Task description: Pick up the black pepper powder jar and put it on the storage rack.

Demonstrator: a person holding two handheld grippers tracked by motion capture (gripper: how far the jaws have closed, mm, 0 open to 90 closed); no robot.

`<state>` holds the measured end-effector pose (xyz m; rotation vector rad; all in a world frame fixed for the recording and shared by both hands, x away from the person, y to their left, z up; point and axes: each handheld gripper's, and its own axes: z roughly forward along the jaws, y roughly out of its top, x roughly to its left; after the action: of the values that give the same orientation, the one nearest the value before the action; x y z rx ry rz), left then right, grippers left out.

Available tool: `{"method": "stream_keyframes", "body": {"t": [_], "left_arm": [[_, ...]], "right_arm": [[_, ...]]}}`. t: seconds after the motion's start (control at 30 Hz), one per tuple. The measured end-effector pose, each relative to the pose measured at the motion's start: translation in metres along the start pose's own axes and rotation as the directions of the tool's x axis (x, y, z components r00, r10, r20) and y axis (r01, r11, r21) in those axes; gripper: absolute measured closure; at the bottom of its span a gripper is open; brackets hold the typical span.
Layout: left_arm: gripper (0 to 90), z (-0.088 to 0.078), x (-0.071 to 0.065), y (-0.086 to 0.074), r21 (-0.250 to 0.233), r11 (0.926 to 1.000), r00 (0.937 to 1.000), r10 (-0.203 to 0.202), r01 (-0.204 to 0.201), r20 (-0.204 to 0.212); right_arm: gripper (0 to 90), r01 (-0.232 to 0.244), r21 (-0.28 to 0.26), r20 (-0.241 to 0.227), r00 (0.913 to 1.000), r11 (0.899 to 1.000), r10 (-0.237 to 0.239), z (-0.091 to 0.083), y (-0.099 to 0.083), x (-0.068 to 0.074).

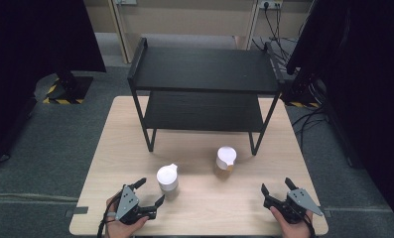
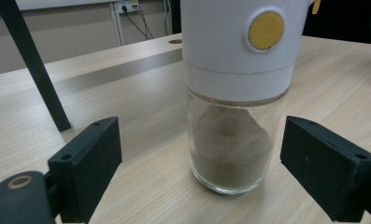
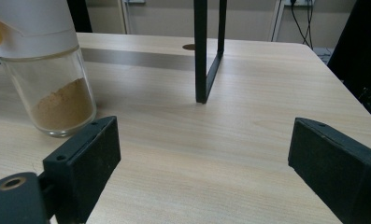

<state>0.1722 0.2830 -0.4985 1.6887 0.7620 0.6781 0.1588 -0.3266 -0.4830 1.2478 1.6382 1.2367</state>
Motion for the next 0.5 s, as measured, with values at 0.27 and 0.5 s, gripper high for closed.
{"method": "stream_keyframes", "body": {"t": [0.27, 0.5], "left_arm": [[11.5, -0.0002, 0.0005, 0.0011, 0.004, 0.9999, 0.9996, 0.010, -0.010, 0.025], [11.7, 0.0001, -0.0067, 0.0045, -0.025, 0.9993, 0.9988, 0.028, -0.027, 0.040]], "right_arm": [[9.1, -0.015, -0.001, -0.002, 0.9999, 1.000, 0.015, -0.0008, -0.0004, -0.0017], [9.0, -0.018, 0.005, 0.002, 0.9998, 1.000, 0.018, -0.0004, 0.0007, -0.0010]]}}
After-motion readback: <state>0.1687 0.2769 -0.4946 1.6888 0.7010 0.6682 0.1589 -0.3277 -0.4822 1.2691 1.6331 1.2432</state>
